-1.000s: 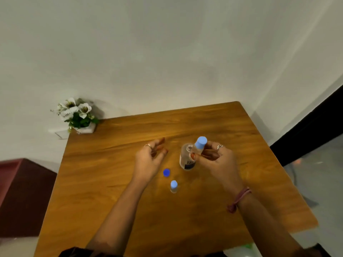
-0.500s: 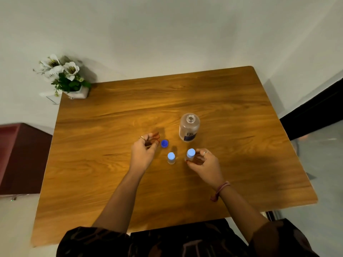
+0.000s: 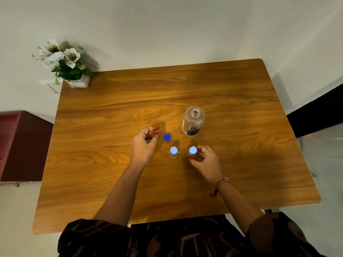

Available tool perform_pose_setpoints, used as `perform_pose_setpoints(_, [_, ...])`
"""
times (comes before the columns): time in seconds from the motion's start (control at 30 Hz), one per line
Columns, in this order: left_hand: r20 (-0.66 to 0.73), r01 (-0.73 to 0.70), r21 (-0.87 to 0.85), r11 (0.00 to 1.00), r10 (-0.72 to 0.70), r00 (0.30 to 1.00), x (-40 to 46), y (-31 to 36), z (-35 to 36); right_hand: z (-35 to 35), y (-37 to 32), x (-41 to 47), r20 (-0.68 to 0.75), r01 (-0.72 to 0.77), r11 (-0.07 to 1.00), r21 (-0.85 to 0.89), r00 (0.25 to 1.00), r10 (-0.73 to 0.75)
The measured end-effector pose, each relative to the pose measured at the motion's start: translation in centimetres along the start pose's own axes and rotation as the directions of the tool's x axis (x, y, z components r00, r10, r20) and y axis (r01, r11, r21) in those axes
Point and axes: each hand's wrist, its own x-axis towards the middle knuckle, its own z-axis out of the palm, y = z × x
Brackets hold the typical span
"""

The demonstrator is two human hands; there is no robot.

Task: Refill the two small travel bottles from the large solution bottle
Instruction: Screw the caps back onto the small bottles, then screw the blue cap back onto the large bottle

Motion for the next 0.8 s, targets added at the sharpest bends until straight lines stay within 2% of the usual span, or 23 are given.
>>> perform_pose_setpoints(0.3, [0.010, 0.013, -0.006, 1.000, -0.013, 1.000, 0.5, -0.4, 0.0, -1.5, -0.5, 0.1, 0.110, -0.005, 0.999, 0.043, 0.994, 0.000])
perform_pose_setpoints(0.4, [0.013, 0.028, 0.007, 1.000, -0.028, 1.000, 0.8, -0.7, -0.1, -3.6, -1.3, 0.4, 0.014, 0.066, 0.995, 0.076, 0.998, -0.068])
perform_pose_setpoints(0.5, [0.035, 0.040, 0.037, 0.998, -0.042, 0.999, 1.2, -1.5, 0.3, -5.5, -2.4, 1.4, -0.128, 0.076, 0.994, 0.073, 0.990, -0.067])
perform_pose_setpoints(0.63, [0.079, 0.105, 0.166, 0.981, -0.119, 0.990, 1.7, -2.5, 1.2, -6.4, -4.2, 3.2, -0.166, 0.106, 0.992, 0.067, 0.982, -0.093])
perform_pose_setpoints(0.8, [0.133, 0.125, 0.302, 0.945, -0.172, 0.976, 2.1, -2.3, 2.0, -6.3, -5.1, 5.6, 0.031, 0.129, 0.974, 0.187, 0.990, -0.137])
